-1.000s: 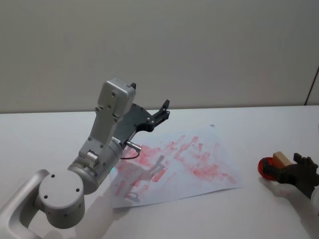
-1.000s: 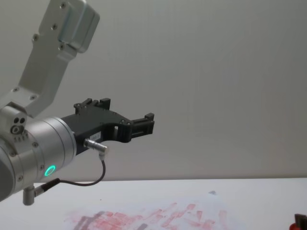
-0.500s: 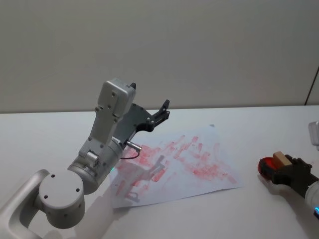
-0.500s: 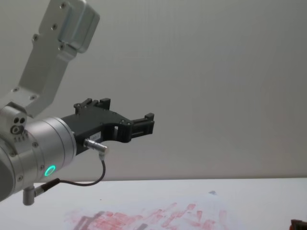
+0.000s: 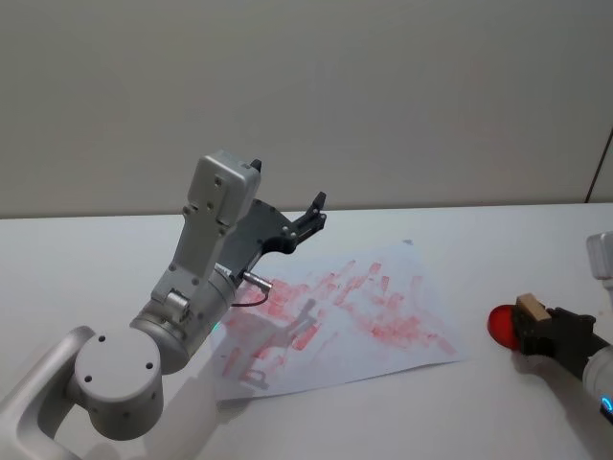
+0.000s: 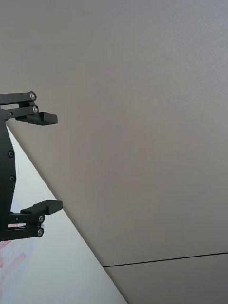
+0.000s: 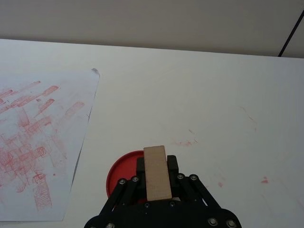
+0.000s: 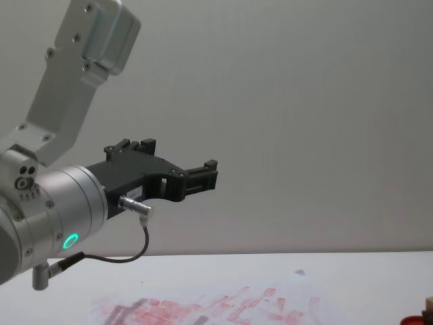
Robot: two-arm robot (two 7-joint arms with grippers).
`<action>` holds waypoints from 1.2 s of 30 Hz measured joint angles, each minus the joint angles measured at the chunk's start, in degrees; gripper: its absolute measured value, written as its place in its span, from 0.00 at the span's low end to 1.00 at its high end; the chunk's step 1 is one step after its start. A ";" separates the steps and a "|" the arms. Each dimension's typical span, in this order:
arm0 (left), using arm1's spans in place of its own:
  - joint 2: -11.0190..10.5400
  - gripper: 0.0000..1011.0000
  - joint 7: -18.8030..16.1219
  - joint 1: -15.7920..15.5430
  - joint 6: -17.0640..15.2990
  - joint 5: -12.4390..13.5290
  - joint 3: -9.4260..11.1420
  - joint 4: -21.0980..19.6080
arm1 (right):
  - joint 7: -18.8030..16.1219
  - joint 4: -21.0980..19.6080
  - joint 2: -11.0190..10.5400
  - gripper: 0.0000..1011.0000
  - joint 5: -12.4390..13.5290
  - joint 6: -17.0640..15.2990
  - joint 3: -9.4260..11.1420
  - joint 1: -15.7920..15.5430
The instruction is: Use the one hand to pick up the stamp and affix it onto the A4 paper.
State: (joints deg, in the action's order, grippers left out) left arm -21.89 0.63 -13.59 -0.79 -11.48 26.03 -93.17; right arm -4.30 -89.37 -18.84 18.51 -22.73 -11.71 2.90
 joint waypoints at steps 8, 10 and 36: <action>0.00 0.99 0.00 0.00 0.00 0.00 0.00 0.00 | -0.10 0.17 0.07 0.22 -0.15 -0.12 -0.05 0.15; 0.00 0.99 0.00 0.00 0.00 0.00 0.00 0.00 | -0.11 0.19 0.07 0.22 -0.17 -0.13 -0.06 0.17; 0.00 0.99 0.00 0.00 0.00 0.00 0.00 0.00 | -8.69 0.23 1.56 0.22 -1.96 6.90 -0.94 4.38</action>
State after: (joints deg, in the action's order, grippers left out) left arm -21.89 0.63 -13.59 -0.79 -11.48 26.02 -93.18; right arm -12.98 -89.14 -17.28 16.55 -15.84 -12.65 7.28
